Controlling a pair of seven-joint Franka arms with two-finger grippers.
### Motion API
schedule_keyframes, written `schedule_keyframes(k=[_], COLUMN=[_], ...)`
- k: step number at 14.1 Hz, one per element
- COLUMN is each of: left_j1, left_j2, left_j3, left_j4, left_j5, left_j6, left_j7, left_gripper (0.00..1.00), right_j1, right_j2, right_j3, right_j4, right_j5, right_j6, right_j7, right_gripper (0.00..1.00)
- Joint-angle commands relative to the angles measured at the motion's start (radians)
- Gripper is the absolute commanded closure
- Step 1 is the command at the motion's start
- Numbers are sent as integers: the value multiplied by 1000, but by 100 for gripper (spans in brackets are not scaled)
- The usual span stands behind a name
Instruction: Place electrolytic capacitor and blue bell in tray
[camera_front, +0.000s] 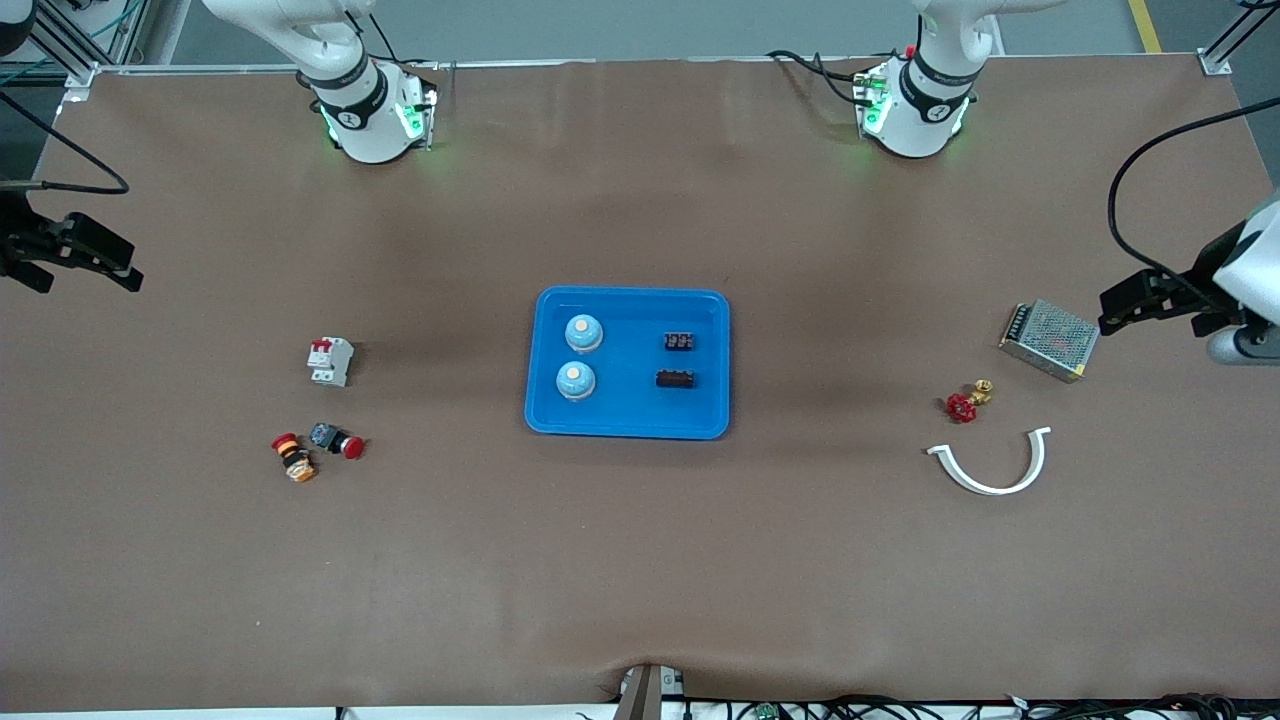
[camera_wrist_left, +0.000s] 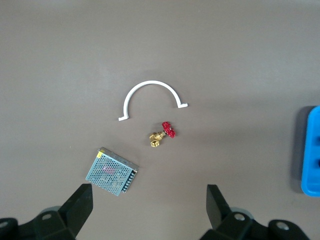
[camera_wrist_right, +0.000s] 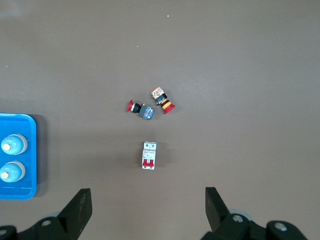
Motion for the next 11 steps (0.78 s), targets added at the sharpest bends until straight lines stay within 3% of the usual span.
schedule_keyframes(k=[1,11], left_j1=[-53,-56], left_j2=[-37,-62], left_j3=[67,67], left_j4=[-27,-22], left_j5=[-33,-48], left_j6=[-9,-35], left_j7=[48,-36], left_gripper=[0,0], right_j1=[-10,-13], right_j2=[-1,-2], right_j3=[10,10], right_j4=[9,9], right_j5=[0,3], right_j6=[-11,-11], right_j7=[-5,-5], right_gripper=[0,0])
